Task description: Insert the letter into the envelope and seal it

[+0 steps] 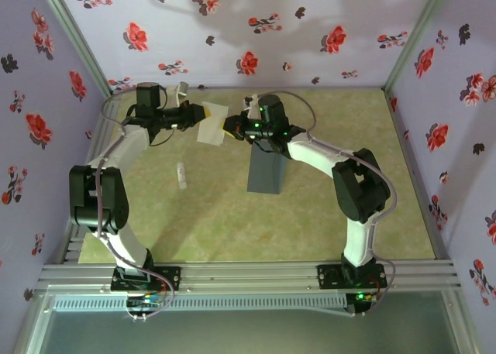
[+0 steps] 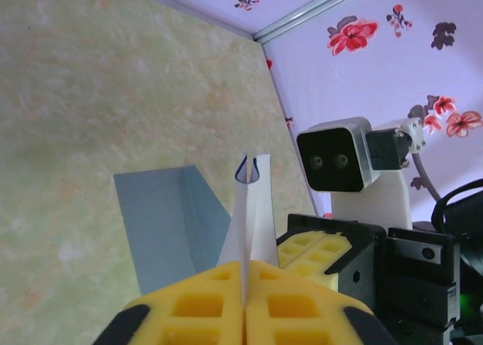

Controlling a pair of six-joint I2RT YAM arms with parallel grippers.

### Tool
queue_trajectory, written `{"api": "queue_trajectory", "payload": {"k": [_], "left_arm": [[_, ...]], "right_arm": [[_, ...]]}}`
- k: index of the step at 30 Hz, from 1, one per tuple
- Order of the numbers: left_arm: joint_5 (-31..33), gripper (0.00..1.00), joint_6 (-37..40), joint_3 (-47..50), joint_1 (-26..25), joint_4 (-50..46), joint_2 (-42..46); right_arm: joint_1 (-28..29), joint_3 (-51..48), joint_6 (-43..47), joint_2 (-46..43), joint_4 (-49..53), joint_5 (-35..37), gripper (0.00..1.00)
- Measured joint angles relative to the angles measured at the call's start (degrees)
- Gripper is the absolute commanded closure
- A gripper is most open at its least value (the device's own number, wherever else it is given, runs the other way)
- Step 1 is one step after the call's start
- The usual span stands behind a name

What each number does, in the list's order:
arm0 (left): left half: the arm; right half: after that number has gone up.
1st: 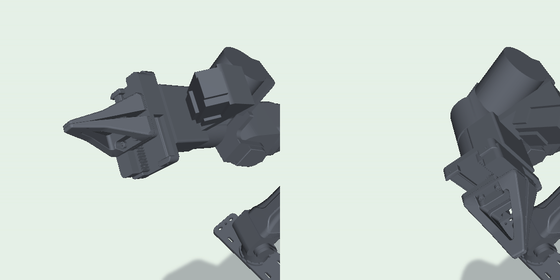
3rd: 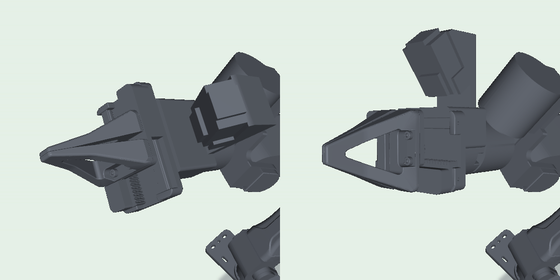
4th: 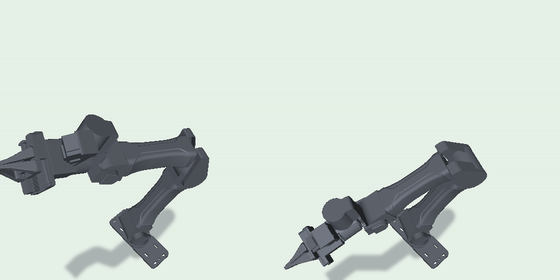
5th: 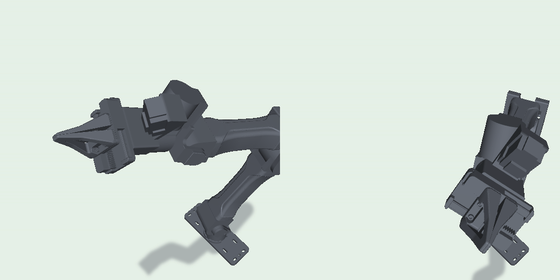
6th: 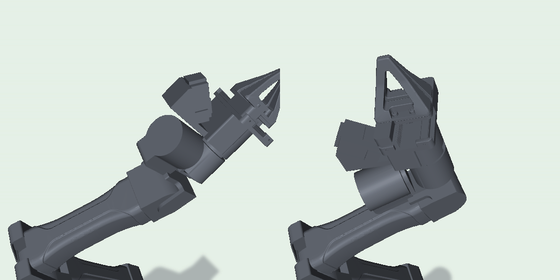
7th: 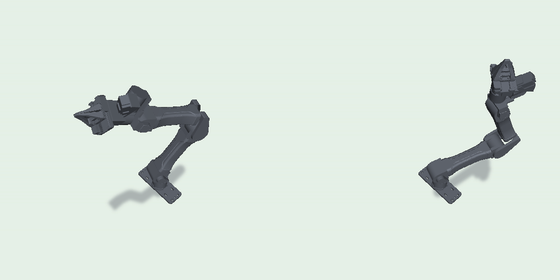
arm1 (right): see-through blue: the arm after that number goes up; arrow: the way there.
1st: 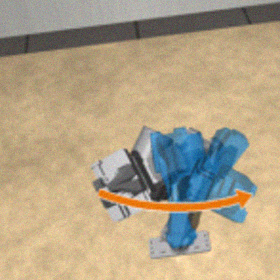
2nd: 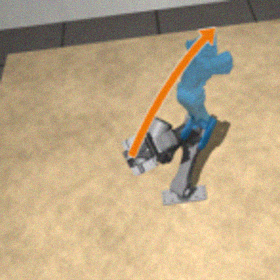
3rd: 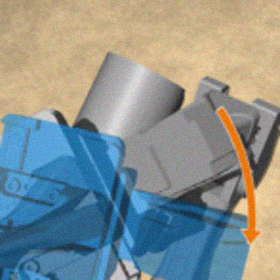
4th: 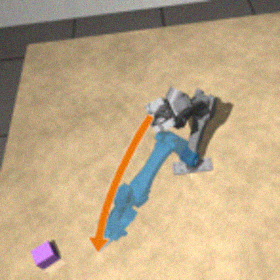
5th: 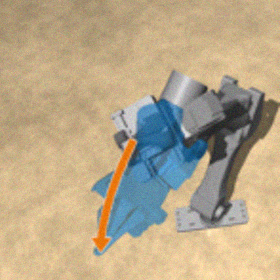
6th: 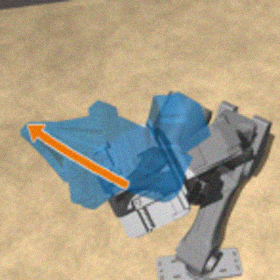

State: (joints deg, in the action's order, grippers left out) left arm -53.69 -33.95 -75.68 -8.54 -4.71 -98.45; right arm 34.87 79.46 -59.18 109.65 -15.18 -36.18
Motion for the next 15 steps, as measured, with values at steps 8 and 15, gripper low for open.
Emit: {"api": "queue_trajectory", "payload": {"k": [8, 15], "left_arm": [[-0.11, 1.00, -0.17, 0.00, 0.00, -0.02, 0.00], [-3.23, 1.00, -2.78, 0.98, 0.00, 4.09, 0.17]], "right_arm": [[0.00, -0.02, 0.90, -0.02, 0.46, 0.15, 0.33], [-2.05, -3.91, 3.69, -2.64, 0.39, -1.90, 0.09]]}}
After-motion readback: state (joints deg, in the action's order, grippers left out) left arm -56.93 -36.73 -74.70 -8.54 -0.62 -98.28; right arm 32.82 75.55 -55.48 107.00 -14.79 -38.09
